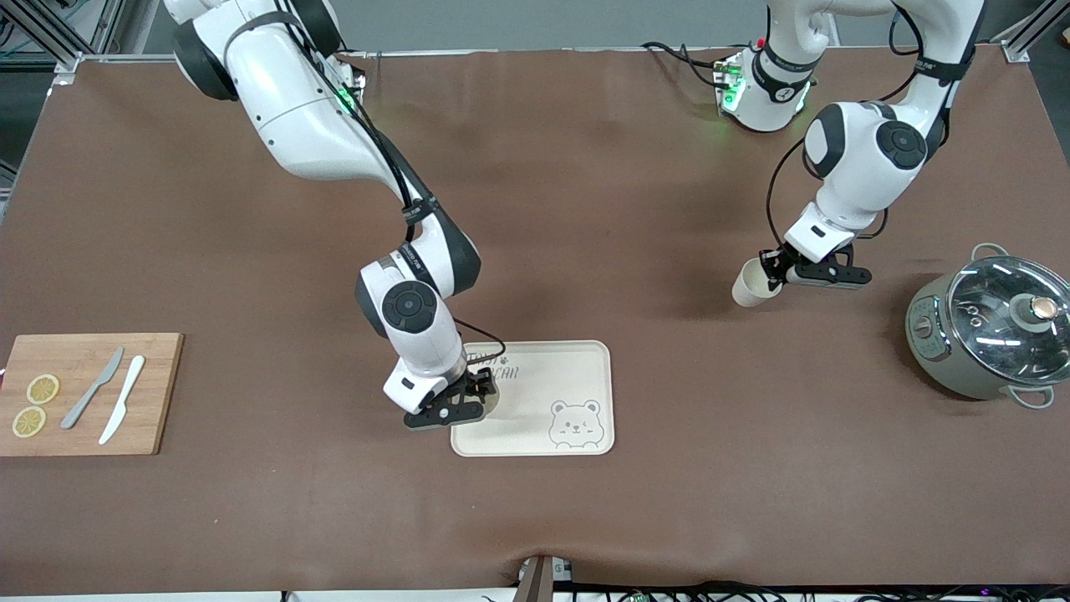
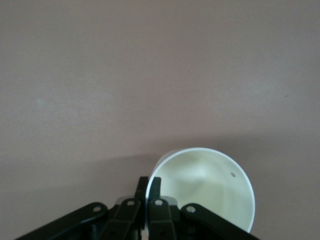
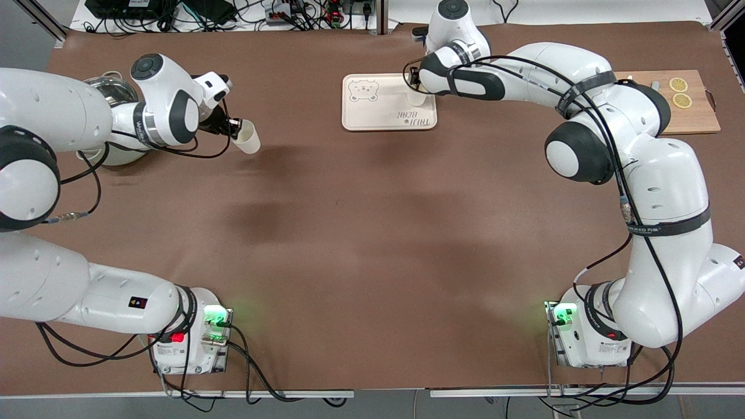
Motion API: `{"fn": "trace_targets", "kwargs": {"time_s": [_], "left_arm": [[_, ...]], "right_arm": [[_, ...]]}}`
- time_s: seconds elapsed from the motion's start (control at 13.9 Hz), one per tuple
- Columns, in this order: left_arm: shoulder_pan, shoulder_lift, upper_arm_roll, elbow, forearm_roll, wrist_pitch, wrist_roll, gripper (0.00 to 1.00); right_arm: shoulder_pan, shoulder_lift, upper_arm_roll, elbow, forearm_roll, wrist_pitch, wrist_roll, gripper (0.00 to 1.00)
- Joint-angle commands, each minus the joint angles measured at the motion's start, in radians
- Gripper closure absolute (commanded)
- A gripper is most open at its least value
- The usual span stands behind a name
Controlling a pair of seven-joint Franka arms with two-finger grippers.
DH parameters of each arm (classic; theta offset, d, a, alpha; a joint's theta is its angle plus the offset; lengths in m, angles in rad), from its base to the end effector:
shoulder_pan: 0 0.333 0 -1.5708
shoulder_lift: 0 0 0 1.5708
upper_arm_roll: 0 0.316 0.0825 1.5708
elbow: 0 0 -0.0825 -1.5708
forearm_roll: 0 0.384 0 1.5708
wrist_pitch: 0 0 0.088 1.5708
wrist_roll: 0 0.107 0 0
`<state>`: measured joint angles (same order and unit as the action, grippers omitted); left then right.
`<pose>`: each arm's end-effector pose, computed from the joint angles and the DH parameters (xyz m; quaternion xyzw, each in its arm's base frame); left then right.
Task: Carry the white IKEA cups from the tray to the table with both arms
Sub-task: 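Carry the cup with the right gripper toward the cutting board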
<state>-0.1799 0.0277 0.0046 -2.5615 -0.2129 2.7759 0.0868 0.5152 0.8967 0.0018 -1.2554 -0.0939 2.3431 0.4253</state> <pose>0.4629 -0.0725 0.2737 0.9940 -0.0349 0.0905 0.0511 0.6714 0.3797 0.2356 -0.9920 -0.0745 -0.1012 0.0112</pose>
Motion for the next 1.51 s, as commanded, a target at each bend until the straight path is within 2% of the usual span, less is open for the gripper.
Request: {"fn": "trace_targets", "kwargs": {"time_s": [0.0,0.14,0.22,0.36,0.5,0.57,0.93,1.15,1.43], "left_arm": [[0.007,-0.012,-0.005,-0.022,-0.022,0.022,0.037,1.00],[0.017,-0.005,-0.005,-0.022,-0.020,0.024,0.045,1.00],[0.017,0.000,-0.005,-0.022,-0.020,0.024,0.045,1.00],[0.017,0.008,-0.005,-0.020,-0.020,0.027,0.048,1.00],[0.017,0.030,-0.005,-0.020,-0.020,0.059,0.048,1.00],[0.017,0.043,-0.005,-0.020,-0.020,0.074,0.048,1.00],[0.017,0.077,-0.005,-0.020,-0.020,0.117,0.048,1.00],[0.016,0.095,-0.005,-0.020,-0.020,0.145,0.048,1.00],[0.016,0.097,-0.005,-0.019,-0.020,0.146,0.050,1.00]], "right_arm": [[0.017,0.015,-0.003,0.030,-0.015,-0.002,0.024,0.42],[0.017,0.015,-0.003,0.030,-0.015,-0.002,0.026,0.55],[0.016,0.013,-0.003,0.030,-0.014,-0.002,0.027,0.65],[0.016,0.015,-0.003,0.028,-0.014,-0.001,0.029,0.78],[0.022,0.016,-0.003,0.022,-0.012,0.034,0.029,0.96],[0.023,0.016,-0.003,0.021,-0.010,0.042,0.029,1.00],[0.019,0.004,0.000,0.028,-0.001,0.027,0.024,1.00],[-0.001,-0.035,0.009,0.033,0.008,-0.074,0.007,1.00],[-0.142,-0.108,0.085,0.030,0.113,-0.140,-0.205,1.00]]}}
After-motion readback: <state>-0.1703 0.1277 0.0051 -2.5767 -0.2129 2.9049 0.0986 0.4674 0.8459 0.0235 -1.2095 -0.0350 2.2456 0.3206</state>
